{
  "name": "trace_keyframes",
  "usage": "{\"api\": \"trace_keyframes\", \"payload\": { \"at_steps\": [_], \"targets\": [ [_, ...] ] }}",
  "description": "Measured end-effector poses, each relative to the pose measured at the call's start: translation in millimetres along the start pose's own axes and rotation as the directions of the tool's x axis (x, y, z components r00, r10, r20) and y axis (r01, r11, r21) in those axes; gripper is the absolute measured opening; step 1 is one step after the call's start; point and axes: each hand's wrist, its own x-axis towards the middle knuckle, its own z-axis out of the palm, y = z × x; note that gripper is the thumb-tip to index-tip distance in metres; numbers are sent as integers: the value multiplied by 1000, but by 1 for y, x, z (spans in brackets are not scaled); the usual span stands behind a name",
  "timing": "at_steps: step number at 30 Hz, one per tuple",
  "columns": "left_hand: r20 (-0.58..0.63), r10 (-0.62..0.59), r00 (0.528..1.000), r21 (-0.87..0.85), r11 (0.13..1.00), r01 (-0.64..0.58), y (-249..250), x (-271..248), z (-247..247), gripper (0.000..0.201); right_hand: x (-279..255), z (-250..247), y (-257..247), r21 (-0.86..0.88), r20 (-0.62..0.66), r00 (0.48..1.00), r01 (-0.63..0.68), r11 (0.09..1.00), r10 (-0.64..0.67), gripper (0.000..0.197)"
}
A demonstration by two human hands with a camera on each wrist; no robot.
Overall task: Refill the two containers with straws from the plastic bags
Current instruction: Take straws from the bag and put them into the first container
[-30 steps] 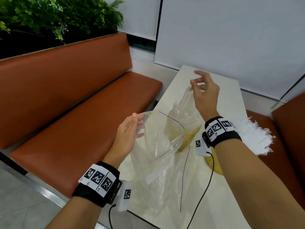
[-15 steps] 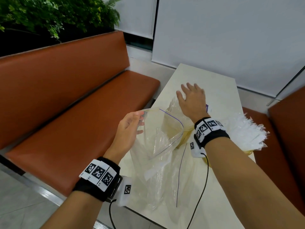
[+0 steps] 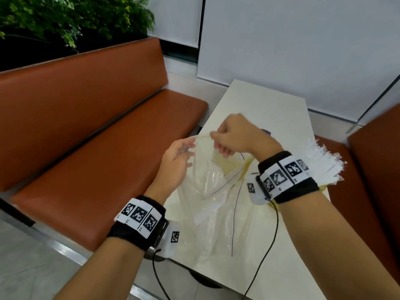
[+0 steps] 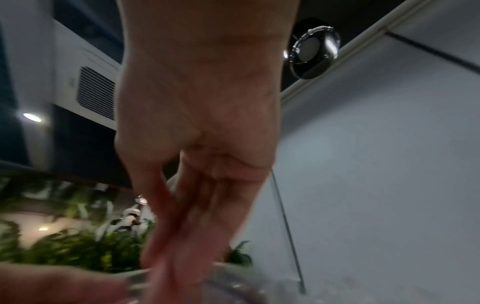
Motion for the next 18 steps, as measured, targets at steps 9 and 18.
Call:
{"api": "trace_keyframes", "payload": {
  "at_steps": [9,18],
  "targets": [
    [94,115,989,116,985,-126,5,-20,8,51,-13,94,20,-480,-5,941,-298,825,337,54],
    [117,135,984,263,951,-161,0,-26,-1,56,-18,100,34,-211,65,916,-374,903,395,37]
  ]
}}
